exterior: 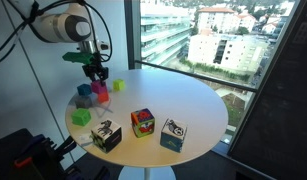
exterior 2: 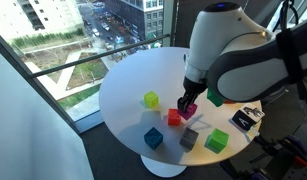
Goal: Pick up the pink block and put it on the orange block
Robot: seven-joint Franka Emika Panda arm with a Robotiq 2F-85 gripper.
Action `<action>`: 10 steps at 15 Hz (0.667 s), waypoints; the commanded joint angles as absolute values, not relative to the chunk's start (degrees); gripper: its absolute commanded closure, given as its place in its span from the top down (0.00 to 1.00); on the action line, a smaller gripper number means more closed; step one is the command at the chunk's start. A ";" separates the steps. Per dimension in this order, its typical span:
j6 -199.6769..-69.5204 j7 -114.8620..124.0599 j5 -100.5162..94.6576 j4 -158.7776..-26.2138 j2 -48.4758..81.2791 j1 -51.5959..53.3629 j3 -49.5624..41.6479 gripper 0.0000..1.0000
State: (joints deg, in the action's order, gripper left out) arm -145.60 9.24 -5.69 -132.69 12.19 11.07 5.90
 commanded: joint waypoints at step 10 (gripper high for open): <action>-145.54 9.62 -7.17 -131.84 12.99 11.15 5.99 0.56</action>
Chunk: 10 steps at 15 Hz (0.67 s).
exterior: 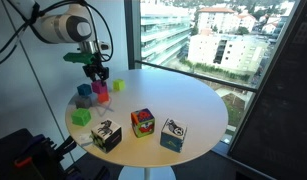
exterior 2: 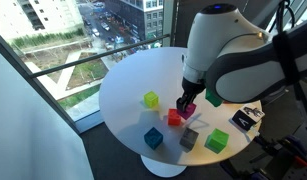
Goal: Pick up the pink block and put it on the orange block
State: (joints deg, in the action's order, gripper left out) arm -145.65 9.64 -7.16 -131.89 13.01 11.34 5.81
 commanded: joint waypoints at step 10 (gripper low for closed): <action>-145.46 10.44 -7.74 -130.86 13.62 11.49 5.79 0.31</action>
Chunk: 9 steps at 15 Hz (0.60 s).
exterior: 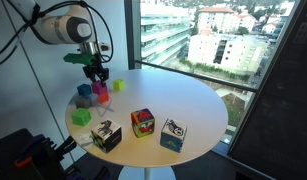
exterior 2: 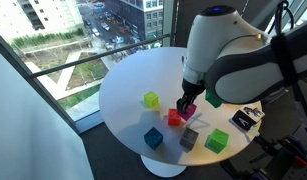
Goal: Pick up the pink block and put it on the orange block
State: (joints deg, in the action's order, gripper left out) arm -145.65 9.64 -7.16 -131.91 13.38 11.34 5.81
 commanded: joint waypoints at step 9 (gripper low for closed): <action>-145.73 11.48 -8.72 -128.53 14.92 12.68 5.76 0.31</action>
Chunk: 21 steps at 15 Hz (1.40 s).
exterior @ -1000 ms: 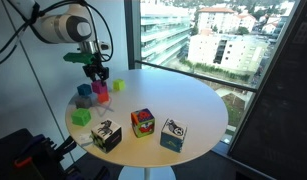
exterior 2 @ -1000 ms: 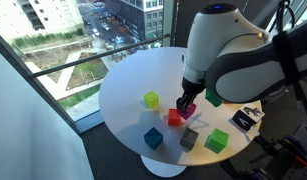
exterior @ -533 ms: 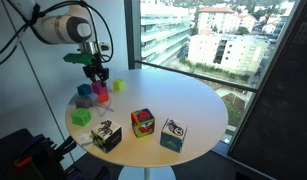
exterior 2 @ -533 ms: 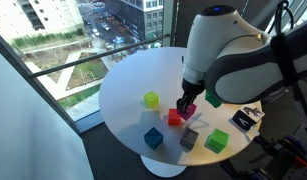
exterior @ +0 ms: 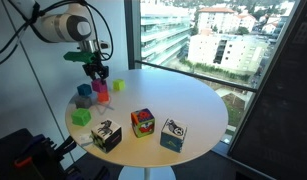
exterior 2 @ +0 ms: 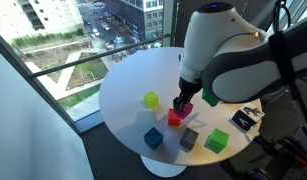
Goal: Pick up the pink block and put it on the orange block
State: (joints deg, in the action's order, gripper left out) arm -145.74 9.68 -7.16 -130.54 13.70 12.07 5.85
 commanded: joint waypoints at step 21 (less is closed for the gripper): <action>-147.35 16.03 -15.19 -125.11 19.72 15.78 3.47 0.80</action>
State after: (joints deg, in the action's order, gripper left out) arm -147.30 14.40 -14.08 -126.53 19.01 15.05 4.19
